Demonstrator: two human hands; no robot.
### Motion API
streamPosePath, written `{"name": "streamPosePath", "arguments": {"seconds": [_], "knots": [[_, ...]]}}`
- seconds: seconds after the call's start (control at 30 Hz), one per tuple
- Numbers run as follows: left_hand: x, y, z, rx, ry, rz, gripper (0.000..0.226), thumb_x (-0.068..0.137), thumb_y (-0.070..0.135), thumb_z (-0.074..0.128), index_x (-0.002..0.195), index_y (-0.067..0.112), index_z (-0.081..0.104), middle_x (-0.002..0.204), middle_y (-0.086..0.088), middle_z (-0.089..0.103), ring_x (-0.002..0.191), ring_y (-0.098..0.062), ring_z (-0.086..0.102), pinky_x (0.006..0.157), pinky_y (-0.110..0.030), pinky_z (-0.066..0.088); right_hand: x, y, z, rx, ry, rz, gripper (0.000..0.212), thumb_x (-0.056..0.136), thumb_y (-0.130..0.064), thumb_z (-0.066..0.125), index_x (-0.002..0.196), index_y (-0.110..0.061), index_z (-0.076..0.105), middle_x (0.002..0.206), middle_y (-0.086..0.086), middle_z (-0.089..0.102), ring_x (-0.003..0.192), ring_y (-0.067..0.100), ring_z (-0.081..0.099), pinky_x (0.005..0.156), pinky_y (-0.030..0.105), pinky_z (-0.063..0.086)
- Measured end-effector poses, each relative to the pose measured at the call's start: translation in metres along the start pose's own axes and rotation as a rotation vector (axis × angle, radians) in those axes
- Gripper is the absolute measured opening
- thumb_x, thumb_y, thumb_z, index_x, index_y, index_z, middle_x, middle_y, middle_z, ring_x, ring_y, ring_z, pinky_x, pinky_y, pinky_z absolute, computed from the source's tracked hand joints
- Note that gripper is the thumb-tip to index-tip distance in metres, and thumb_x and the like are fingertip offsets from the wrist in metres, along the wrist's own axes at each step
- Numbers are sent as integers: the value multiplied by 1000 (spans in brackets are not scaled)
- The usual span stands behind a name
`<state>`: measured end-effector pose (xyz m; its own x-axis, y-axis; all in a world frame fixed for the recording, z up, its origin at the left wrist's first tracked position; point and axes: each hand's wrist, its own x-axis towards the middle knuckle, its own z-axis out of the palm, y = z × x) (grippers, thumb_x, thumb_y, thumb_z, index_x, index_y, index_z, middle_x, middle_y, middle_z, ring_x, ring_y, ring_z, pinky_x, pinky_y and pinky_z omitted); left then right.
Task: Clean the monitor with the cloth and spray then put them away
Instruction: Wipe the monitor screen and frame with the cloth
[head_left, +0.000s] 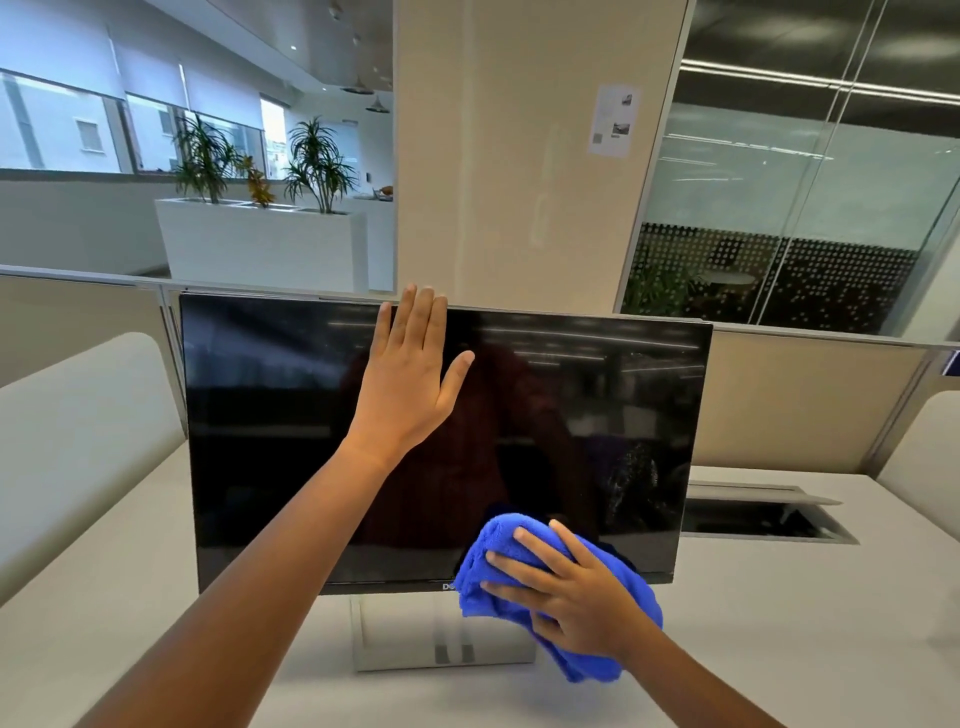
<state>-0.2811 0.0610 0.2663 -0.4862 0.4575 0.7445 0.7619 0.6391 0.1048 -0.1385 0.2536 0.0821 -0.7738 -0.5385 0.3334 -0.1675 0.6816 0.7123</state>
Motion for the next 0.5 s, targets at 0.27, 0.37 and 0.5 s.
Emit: {"name": "streamPosePath", "arguments": {"seconds": [0.27,0.37,0.5], "knots": [[1,12,5,21,-12,28,64,96,40,31,141,17,-7,157,-7,-1,137,-14,-17,114,-35,-14,51,129,-57,19,294,475,57,78,-36,47,135,-28,42,142,4,45,136,36,31,105,56,32],[1,17,7,11,13,23,63,96,40,33,145,14,4,157,-8,7,139,-15,-12,114,-36,-11,71,161,-73,92,366,738,55,82,-33,46,137,-23,43,145,11,41,136,39,29,107,56,32],[-1,19,11,-3,38,4,62,95,39,37,146,13,11,156,-9,15,141,-16,-4,115,-37,-8,87,141,-68,195,449,930,55,84,-32,45,137,-17,45,147,13,37,137,42,25,109,54,27]]}}
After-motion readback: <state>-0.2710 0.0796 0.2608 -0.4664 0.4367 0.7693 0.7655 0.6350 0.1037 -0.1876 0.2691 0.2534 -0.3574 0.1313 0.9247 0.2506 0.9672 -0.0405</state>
